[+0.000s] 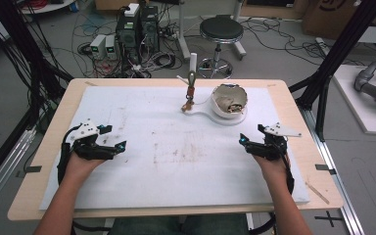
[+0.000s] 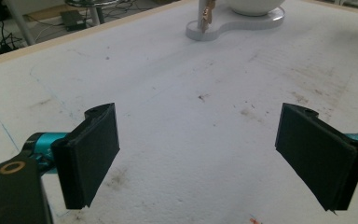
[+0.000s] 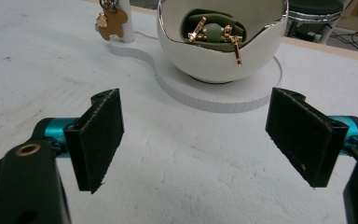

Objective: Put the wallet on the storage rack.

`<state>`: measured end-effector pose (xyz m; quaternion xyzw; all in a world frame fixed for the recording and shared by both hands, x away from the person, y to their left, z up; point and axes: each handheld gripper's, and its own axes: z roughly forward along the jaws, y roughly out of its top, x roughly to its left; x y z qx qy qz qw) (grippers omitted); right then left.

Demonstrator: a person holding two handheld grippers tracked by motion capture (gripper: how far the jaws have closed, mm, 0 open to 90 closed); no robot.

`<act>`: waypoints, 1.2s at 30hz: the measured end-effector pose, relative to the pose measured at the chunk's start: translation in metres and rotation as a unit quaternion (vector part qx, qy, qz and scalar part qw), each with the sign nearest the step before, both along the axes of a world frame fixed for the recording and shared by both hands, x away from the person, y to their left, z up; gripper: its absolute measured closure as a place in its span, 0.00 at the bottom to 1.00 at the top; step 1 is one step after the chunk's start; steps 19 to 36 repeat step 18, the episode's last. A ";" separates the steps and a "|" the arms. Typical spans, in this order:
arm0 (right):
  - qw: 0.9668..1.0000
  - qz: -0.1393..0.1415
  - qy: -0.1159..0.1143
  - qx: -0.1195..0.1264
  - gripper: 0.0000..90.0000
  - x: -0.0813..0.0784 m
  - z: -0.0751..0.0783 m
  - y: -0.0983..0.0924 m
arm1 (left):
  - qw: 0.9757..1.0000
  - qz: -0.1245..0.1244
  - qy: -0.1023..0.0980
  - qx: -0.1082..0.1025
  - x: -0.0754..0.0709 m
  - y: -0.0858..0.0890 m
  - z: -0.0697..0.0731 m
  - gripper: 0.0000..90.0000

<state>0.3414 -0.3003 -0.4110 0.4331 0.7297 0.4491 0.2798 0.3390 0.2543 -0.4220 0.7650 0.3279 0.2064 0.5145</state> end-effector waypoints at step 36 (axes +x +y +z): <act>1.000 -0.001 0.009 -0.002 0.22 0.001 -0.002 -0.003 | 1.000 0.002 0.014 0.001 0.003 0.001 -0.005 0.15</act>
